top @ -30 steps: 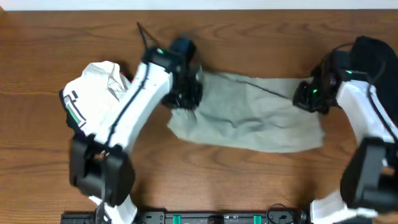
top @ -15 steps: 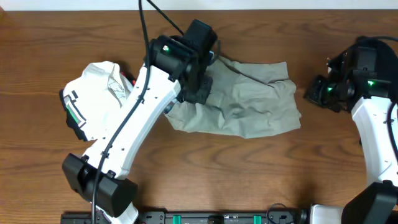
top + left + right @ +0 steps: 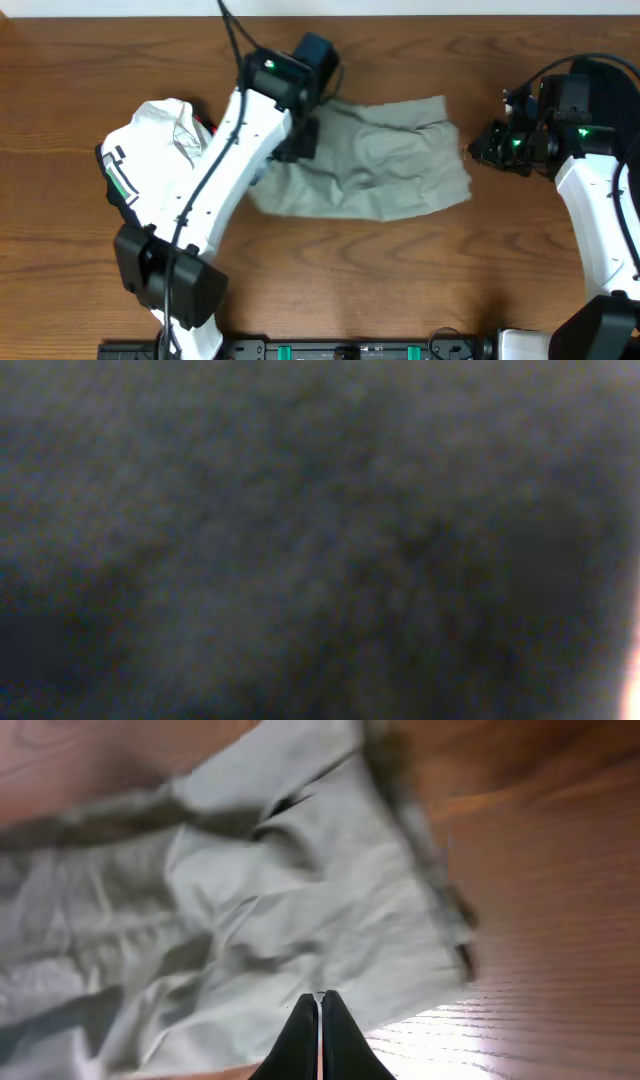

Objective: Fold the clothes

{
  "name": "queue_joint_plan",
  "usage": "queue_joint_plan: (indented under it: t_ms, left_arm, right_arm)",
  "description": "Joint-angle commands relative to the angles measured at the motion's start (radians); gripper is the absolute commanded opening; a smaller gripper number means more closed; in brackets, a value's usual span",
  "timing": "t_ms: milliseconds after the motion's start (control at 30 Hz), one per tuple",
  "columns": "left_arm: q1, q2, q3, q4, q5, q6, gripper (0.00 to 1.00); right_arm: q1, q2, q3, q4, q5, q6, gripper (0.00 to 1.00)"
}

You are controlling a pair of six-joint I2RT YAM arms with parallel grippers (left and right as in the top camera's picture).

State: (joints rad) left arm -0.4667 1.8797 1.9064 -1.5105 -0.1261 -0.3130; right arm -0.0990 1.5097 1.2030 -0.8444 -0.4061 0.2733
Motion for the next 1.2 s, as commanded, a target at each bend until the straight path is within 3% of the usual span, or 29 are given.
queue_joint_plan:
  t_ms: [0, 167, 300, 533, 767, 900, 1167]
  left_arm:
    - [0.069, -0.008, 0.032, -0.051, -0.127, 0.035, 0.06]
    - [0.111, -0.008, 0.063, -0.069, -0.127, 0.1, 0.06]
    - [0.083, -0.008, 0.083, 0.024, -0.082, 0.096, 0.06]
    - [-0.031, 0.032, 0.081, 0.195, -0.057, -0.018, 0.07]
    - [-0.127, 0.147, 0.081, 0.271, -0.061, -0.086, 0.07]
    - [-0.137, 0.149, 0.085, 0.218, -0.1, -0.084, 0.07]
    - [-0.114, 0.071, 0.097, -0.131, -0.14, -0.006, 0.06]
  right_arm:
    - [0.009, -0.011, 0.007, 0.003, -0.017, -0.021, 0.03]
    - [0.009, -0.011, 0.007, 0.008, -0.017, -0.02, 0.03]
    - [0.009, -0.011, 0.007, 0.011, -0.016, -0.02, 0.02]
    - [0.009, -0.011, 0.007, 0.002, -0.016, -0.021, 0.02]
    - [0.009, -0.011, 0.006, -0.01, -0.009, -0.038, 0.02]
    - [0.009, -0.011, 0.006, -0.013, -0.009, -0.043, 0.02]
    - [0.008, -0.011, 0.006, -0.015, -0.008, -0.043, 0.02]
